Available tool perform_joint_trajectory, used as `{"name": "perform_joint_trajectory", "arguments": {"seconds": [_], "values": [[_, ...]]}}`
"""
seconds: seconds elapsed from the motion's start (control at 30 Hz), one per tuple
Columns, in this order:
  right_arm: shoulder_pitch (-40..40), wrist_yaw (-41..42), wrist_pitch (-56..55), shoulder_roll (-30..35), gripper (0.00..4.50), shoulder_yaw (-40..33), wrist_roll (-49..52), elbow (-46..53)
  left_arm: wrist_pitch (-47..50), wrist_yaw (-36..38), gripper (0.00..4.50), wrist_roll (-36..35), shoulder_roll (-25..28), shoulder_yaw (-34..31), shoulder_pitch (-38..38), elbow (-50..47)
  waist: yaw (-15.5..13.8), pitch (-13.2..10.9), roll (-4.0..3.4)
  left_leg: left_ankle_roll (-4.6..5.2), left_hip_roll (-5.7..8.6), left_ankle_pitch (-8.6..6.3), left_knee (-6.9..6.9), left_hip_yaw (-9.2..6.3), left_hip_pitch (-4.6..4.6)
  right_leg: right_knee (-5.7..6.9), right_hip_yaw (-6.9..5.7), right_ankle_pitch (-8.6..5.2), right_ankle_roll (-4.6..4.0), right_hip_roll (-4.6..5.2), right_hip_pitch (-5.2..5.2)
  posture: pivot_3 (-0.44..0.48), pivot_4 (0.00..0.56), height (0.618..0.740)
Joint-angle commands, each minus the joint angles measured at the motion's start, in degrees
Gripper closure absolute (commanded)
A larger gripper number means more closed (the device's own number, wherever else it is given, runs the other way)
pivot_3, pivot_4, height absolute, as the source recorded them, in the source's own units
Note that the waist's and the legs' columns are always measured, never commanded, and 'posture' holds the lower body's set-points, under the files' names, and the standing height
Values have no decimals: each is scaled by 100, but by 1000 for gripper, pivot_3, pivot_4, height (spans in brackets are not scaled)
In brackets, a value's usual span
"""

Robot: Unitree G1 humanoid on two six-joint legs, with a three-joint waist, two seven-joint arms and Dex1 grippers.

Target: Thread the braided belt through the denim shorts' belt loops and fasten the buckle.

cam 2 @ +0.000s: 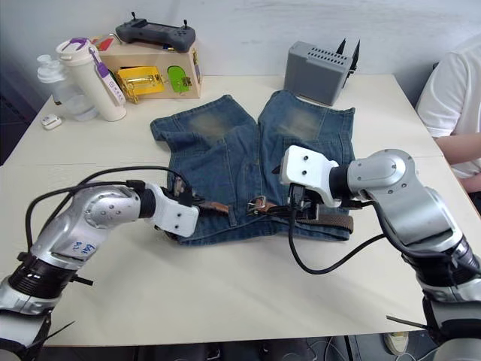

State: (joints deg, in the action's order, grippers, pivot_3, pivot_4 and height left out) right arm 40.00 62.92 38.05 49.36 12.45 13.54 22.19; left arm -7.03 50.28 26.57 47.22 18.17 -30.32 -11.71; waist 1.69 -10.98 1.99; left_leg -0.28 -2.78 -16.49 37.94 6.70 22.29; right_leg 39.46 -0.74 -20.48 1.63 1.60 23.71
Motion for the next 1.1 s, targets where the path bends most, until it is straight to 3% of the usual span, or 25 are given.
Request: {"name": "perform_joint_trajectory", "arguments": {"seconds": [0.03, 0.4, 0.67, 1.1], "values": [[2, -71, 49, 113, 104, -299, 88, 227, -274, -44, 4500, 161, 3, 29, -13, -156, -8, 0, 0, 0, 0, 0, 0, 0, 0, 0, 0, 0, 0, 0, 0, 0, 150, 735], [-90, -128, 224, 105, 104, -395, 224, 360, -722, 34, 4500, 357, 157, -1, 175, -148, -6, 0, 0, 0, 0, 0, 0, 0, 0, 0, 0, 0, 0, 1, 0, 0, 150, 735], [-289, 159, 975, 209, 104, -886, 1279, 726, -673, -91, 4500, 476, 151, -116, 450, -293, -2, 0, 0, 2, 0, -1, 0, -1, 0, 0, 0, 0, 0, 1, -2, 0, 150, 735], [-152, -8, 1174, 280, 104, -957, 1604, 553, 104, -354, 4500, 1067, -567, 37, 613, -461, -19, 1, -2, 7, 2, -3, 4, -3, -2, 0, -1, 1, 2, 3, -6, 0, 150, 735]]}}
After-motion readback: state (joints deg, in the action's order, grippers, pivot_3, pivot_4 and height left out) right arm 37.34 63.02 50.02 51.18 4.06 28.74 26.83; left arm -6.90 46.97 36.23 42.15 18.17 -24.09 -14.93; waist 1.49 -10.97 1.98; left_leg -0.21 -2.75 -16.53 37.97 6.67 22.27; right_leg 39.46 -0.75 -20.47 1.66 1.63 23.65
